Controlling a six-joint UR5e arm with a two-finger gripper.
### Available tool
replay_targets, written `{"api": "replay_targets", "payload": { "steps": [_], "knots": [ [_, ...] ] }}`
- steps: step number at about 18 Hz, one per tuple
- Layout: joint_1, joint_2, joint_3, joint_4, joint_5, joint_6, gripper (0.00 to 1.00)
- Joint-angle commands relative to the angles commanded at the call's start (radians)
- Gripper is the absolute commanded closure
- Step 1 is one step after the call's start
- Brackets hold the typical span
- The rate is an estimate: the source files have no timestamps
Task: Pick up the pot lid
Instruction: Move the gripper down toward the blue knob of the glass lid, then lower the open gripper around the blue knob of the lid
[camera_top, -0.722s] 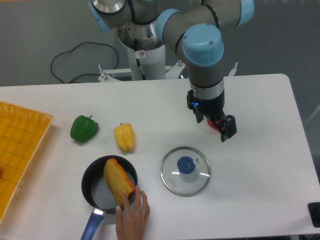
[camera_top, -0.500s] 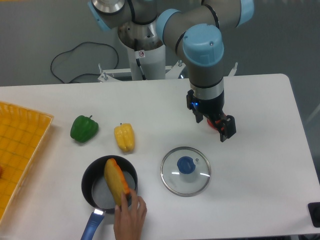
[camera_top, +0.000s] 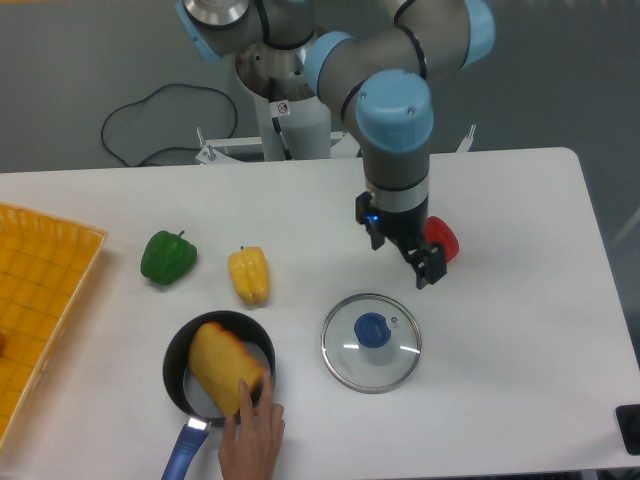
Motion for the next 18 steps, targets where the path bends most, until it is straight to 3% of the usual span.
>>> {"api": "replay_targets", "payload": {
  "steps": [3,6,10,15,18],
  "knots": [
    [-0.015,-0.024,0.000,0.002,0.000,-0.043,0.00],
    [-0.015,-0.063,0.015,0.011,0.000,-0.202,0.00],
    [-0.037,-0.130,0.028,0.061,0.006,-0.269,0.00],
    [-0.034,-0.169,0.046,0.064,-0.009,-0.532,0.00],
    [-0.046,-0.187,0.066,0.066,0.004,-0.478,0.00]
  ]
}}
